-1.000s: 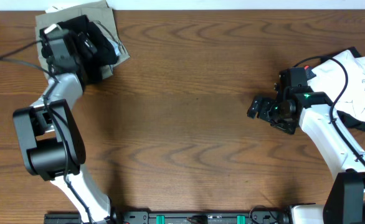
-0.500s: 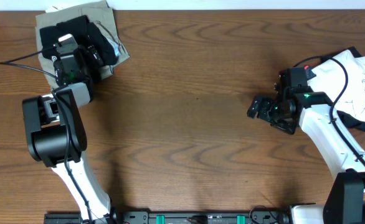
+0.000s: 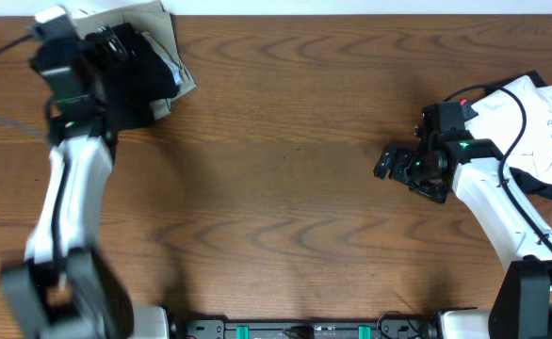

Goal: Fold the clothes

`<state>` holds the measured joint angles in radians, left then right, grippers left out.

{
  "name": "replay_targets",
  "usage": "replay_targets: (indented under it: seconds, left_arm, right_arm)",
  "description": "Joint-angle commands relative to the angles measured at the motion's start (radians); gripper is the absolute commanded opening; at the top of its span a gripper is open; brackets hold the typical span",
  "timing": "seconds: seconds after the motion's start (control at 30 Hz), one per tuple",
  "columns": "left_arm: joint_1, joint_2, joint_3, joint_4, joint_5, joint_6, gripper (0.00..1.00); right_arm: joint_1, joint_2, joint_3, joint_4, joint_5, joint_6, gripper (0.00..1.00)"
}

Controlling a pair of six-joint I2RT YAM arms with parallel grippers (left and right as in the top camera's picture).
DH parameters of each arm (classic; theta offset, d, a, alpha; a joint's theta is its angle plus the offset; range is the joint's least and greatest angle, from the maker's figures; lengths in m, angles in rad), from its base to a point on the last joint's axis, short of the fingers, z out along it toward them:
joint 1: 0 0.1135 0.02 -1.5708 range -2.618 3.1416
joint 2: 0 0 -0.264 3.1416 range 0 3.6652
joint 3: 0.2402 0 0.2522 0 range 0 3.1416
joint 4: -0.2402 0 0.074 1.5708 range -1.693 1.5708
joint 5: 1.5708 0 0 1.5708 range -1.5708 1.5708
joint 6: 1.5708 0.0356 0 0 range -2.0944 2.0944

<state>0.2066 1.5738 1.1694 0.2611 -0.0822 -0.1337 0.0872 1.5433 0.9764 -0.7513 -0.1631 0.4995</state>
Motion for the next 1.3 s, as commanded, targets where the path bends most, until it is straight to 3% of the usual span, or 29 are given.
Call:
replay_targets:
  seconds: [0.0, 0.3, 0.43, 0.6, 0.73, 0.93, 1.27]
  left_arm:
    - [-0.018, -0.161, 0.006, -0.133, -0.004, -0.129, 0.98]
    - [-0.023, -0.539, 0.006, -0.806, -0.002, -0.462, 0.98]
    - [-0.023, -0.663, 0.006, -0.985, 0.057, -0.456, 0.98]
    - [-0.023, -0.823, 0.006, -1.089, 0.29, -0.284, 0.98]
    - [-0.023, -0.939, 0.006, -1.192, 0.405, -0.263, 0.98]
    - [-0.023, -1.053, 0.006, -1.334, 0.441, -0.267, 0.98]
    - [-0.023, -1.067, 0.006, -1.617, 0.429, -0.312, 0.98]
  right_arm:
    - [-0.008, -0.013, 0.016, -0.001, 0.006, -0.008, 0.99]
    - [-0.008, -0.013, 0.016, -0.001, 0.006, -0.008, 0.99]
    - [-0.008, -0.013, 0.016, -0.001, 0.006, -0.008, 0.99]
    - [-0.008, -0.013, 0.016, -0.001, 0.006, -0.008, 0.99]
    - [-0.008, -0.013, 0.016, -0.001, 0.006, -0.008, 0.99]
    - [-0.008, -0.013, 0.016, -0.001, 0.006, -0.008, 0.99]
    - [-0.008, -0.013, 0.016, 0.0, 0.006, -0.007, 0.99]
